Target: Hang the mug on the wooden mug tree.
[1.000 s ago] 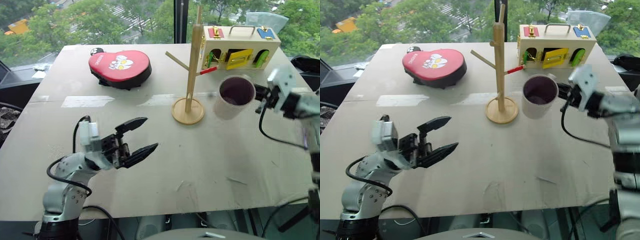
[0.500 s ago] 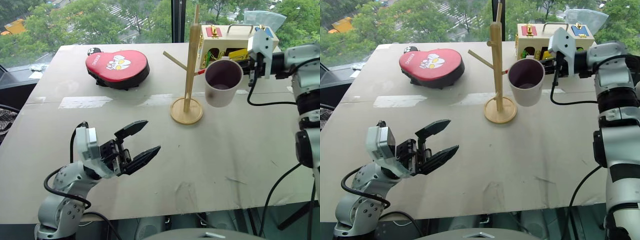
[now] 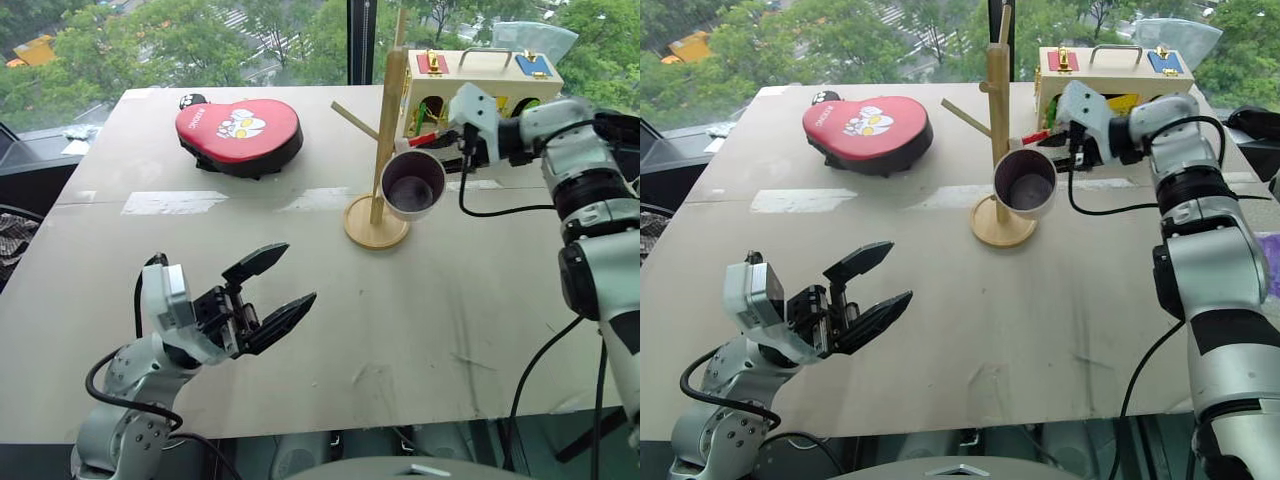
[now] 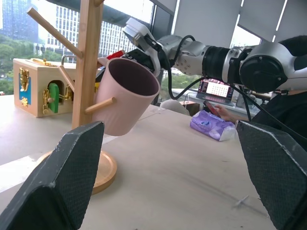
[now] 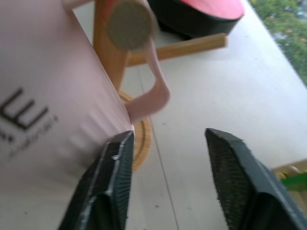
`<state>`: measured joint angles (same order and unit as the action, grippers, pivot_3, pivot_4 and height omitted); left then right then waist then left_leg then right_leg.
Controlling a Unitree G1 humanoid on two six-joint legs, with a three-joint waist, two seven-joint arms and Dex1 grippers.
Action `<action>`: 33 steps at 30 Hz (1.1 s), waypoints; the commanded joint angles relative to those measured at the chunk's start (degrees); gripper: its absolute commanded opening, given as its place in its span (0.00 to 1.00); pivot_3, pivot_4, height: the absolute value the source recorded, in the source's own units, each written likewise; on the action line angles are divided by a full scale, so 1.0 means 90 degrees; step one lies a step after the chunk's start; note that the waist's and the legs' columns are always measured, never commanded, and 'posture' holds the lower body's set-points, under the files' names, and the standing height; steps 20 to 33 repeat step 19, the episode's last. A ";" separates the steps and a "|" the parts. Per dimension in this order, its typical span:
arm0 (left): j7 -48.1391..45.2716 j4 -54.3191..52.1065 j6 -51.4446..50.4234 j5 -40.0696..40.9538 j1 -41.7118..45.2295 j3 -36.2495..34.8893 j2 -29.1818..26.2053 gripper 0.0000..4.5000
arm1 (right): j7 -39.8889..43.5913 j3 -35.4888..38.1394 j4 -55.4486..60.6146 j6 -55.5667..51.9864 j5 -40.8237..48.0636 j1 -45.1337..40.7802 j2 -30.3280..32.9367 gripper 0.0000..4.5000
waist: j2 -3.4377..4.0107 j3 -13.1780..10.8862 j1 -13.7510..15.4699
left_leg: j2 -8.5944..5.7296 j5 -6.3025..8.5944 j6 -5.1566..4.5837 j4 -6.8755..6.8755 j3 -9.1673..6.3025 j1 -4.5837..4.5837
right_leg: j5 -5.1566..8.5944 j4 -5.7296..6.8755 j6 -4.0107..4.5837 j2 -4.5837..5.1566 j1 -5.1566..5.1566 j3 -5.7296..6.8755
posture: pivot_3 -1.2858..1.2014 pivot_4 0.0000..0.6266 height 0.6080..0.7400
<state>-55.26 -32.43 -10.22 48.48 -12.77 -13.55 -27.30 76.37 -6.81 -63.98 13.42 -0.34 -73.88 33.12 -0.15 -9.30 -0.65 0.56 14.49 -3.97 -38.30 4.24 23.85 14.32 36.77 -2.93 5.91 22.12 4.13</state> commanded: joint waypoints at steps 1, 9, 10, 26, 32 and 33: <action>0.0043 -0.0032 0.0082 -0.0110 0.0030 -0.0087 -0.0082 1.00 | 0.0169 0.0687 0.1329 -0.0478 0.0690 0.0670 0.0602 0.67 | 0.0000 0.0000 -0.0001 | 0.0000 0.0000 0.0000 0.0000 -0.0001 0.0001 | 0.0000 -0.0001 0.0000 0.0001 -0.0001 0.0000 | 0.52 0.24 0.93; 0.0741 0.0304 -0.0274 -0.1093 0.0009 0.0096 -0.0393 1.00 | -0.1575 0.3253 0.7626 -0.3772 0.2156 0.6352 0.1227 0.67 | 0.0003 0.0003 0.0076 | 0.0006 0.0000 0.0000 0.0009 -0.0006 0.0001 | 0.0000 0.0001 -0.0001 0.0007 -0.0002 -0.0004 | 0.52 0.24 0.93; 0.0768 0.0362 -0.0325 -0.1164 -0.0005 0.0091 -0.0452 1.00 | -0.1943 0.3684 0.8254 -0.4213 0.2331 0.7053 0.1052 0.67 | 0.0002 0.0005 0.0154 | 0.0007 0.0001 0.0001 0.0012 -0.0016 0.0001 | 0.0002 -0.0003 0.0001 0.0009 -0.0006 0.0002 | 0.52 0.24 0.93; 0.0332 0.1040 -0.0845 -0.1236 0.0076 0.0074 -0.1125 1.00 | -0.3059 0.4277 1.0272 -0.4129 0.2574 1.0528 -0.0327 0.99 | 0.0016 0.0016 0.0085 | 0.0013 0.0036 0.0002 0.0015 -0.0009 -0.0021 | 0.0018 -0.0002 0.0020 0.0006 -0.0001 -0.0020 | 0.52 0.24 0.93; 0.0332 0.1040 -0.0845 -0.1236 0.0076 0.0074 -0.1125 1.00 | -0.3059 0.4277 1.0272 -0.4129 0.2574 1.0528 -0.0327 0.99 | 0.0016 0.0016 0.0085 | 0.0013 0.0036 0.0002 0.0015 -0.0009 -0.0021 | 0.0018 -0.0002 0.0020 0.0006 -0.0001 -0.0020 | 0.52 0.24 0.93; 0.0332 0.1040 -0.0845 -0.1236 0.0076 0.0074 -0.1125 1.00 | -0.3059 0.4277 1.0272 -0.4129 0.2574 1.0528 -0.0327 0.99 | 0.0016 0.0016 0.0085 | 0.0013 0.0036 0.0002 0.0015 -0.0009 -0.0021 | 0.0018 -0.0002 0.0020 0.0006 -0.0001 -0.0020 | 0.52 0.24 0.93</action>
